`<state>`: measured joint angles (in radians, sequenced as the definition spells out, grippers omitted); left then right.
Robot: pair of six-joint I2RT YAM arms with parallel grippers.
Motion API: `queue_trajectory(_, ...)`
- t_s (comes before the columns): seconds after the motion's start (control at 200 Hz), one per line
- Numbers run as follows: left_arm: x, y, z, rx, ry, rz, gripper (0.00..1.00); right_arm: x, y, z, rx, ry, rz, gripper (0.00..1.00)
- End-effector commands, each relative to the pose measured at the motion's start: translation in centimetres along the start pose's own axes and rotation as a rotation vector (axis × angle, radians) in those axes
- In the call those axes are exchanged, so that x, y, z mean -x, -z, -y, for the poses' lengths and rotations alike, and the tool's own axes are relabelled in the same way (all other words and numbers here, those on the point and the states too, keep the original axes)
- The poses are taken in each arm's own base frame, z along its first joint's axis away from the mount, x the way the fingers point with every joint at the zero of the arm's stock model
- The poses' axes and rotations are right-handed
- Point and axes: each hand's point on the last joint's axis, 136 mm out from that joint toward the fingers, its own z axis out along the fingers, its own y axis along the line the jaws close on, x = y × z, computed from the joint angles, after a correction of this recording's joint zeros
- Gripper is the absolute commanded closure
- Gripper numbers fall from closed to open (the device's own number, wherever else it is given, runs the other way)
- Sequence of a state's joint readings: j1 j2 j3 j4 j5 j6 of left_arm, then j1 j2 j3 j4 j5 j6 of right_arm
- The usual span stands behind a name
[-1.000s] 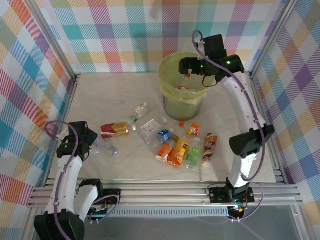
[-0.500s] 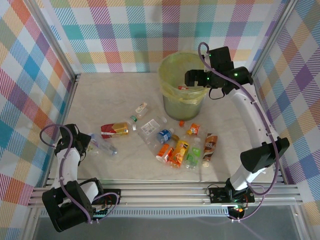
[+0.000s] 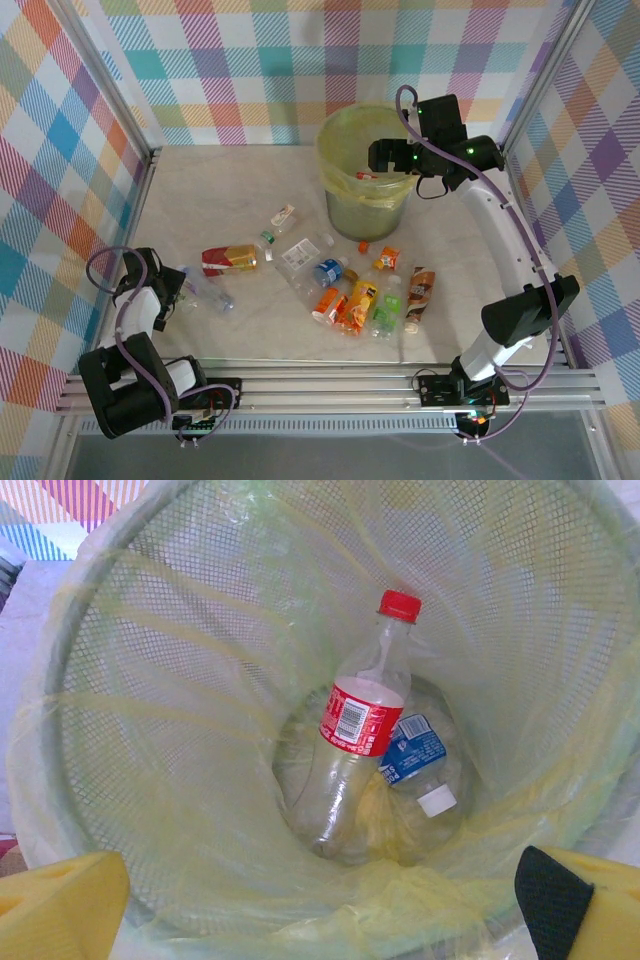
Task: Put the plastic bottles in the bin
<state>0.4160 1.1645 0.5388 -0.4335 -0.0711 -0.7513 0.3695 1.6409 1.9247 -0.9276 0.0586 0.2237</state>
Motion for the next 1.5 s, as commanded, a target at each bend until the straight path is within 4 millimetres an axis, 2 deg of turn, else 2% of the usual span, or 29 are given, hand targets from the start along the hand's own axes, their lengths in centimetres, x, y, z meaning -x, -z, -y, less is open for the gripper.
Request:
queue_trajectory(0.0, 0.0, -0.6, -1.3, 0.046, 0.053, 0.009, 0.02, 0.3, 0.4, -0.3, 0.023, -0.013, 0.017, 0.00)
queue_trajectory(0.155, -0.1, -0.7, -2.4, 0.085, 0.089, 0.021, 0.07, 0.3, 0.3, -0.5, 0.031, -0.011, 0.015, 0.00)
queue_trajectory(0.545, 0.6, -0.3, -2.6, 0.098, 0.096, 0.064, 0.24, 0.0, -0.6, -0.5, 0.035, -0.021, -0.005, 0.00)
queue_trajectory(0.94, 0.1, -2.5, -3.2, 0.157, 0.119, 0.024, 0.21, -0.2, -0.6, -0.7, 0.039, -0.020, -0.011, 0.00)
queue_trajectory(1.0, 0.0, -2.7, -3.3, 0.159, 0.123, 0.013, 0.24, -0.2, -0.6, -0.6, 0.038, -0.021, -0.014, 0.00)
queue_trajectory(1.085, 0.0, -2.7, -3.1, 0.153, 0.125, 0.007, 0.35, -0.4, -0.7, -0.6, 0.038, -0.021, -0.020, 0.00)
queue_trajectory(1.265, 0.9, -1.3, -2.5, 0.122, 0.117, 0.044, 0.43, -0.4, -0.5, -0.8, 0.047, -0.017, -0.016, 0.00)
queue_trajectory(1.495, 3.0, 3.0, -0.6, 0.018, 0.075, 0.134, 0.49, -0.2, 0.2, -1.4, 0.077, -0.013, -0.005, 0.00)
